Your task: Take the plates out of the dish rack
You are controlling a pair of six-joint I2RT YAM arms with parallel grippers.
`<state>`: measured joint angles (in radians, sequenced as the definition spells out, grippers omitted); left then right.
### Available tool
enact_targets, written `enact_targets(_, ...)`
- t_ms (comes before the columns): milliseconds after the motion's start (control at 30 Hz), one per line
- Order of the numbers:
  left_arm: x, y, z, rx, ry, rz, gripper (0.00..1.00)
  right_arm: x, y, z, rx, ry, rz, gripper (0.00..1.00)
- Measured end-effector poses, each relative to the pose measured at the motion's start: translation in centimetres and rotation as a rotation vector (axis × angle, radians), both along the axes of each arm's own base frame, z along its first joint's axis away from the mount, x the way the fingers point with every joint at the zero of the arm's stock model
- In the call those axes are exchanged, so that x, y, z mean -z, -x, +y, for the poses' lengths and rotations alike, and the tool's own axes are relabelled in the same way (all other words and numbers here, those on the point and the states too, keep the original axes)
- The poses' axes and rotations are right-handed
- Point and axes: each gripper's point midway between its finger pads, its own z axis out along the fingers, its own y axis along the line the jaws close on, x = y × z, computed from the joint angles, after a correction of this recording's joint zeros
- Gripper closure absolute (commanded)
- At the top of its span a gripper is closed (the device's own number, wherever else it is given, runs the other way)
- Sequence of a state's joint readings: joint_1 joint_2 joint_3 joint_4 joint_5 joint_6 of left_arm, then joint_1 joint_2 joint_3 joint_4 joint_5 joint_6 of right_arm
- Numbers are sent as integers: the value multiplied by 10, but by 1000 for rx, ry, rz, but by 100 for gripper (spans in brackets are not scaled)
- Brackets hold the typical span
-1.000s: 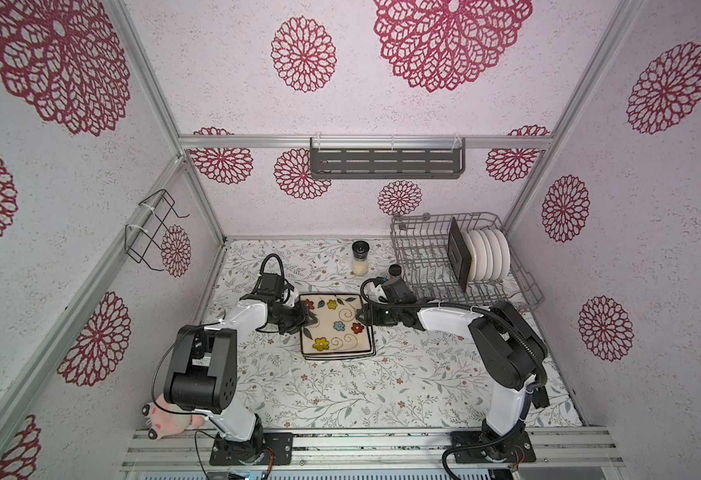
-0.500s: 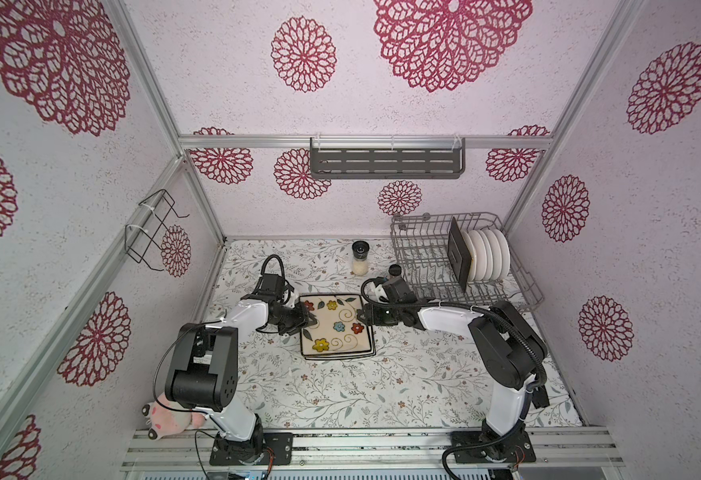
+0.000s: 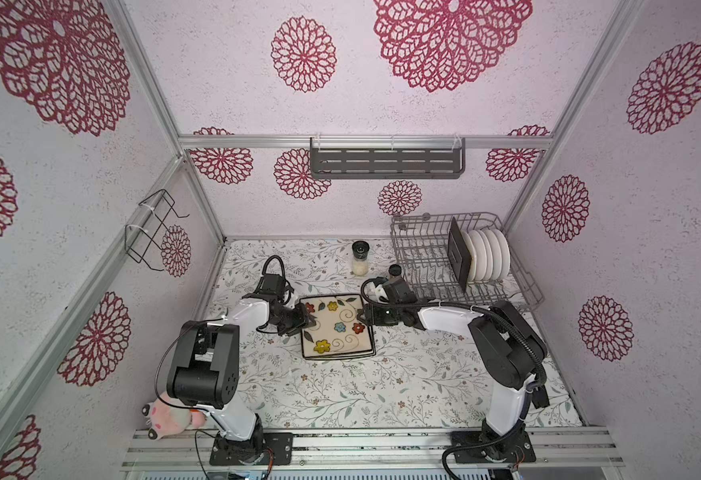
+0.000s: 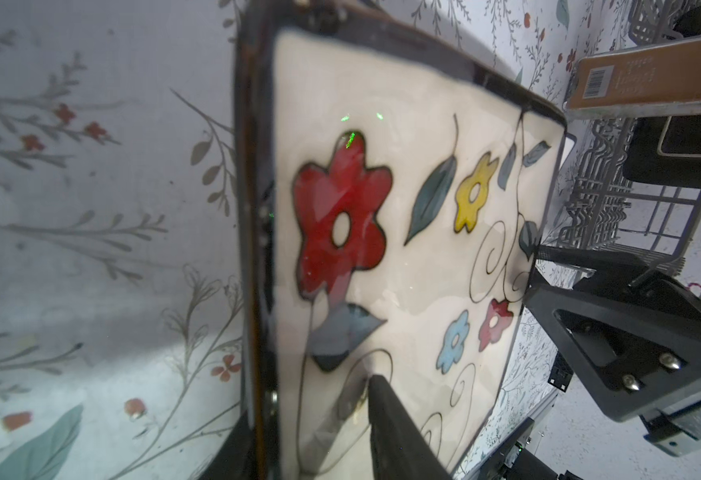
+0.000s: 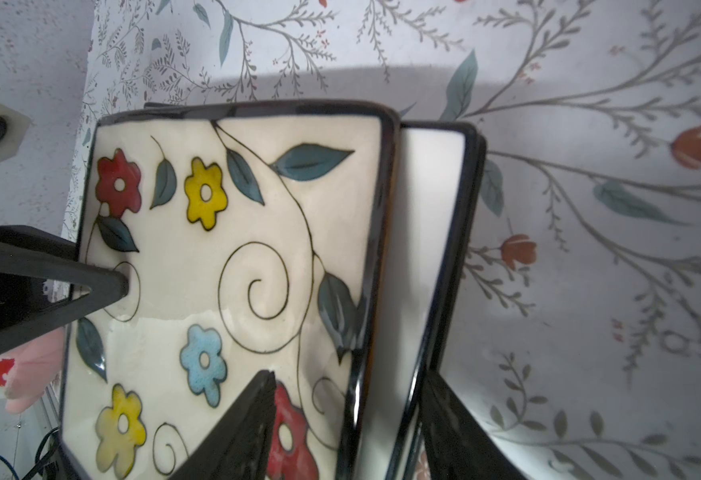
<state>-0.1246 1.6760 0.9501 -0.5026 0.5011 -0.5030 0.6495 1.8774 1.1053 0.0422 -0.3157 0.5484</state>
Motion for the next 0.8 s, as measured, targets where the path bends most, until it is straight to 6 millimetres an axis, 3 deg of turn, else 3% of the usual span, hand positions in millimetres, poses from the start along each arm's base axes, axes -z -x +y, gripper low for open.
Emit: enact_targets(800, -2, -3, 4, -3, -50, 2, 62, 3, 6, -3, -26, 61, -1, 48)
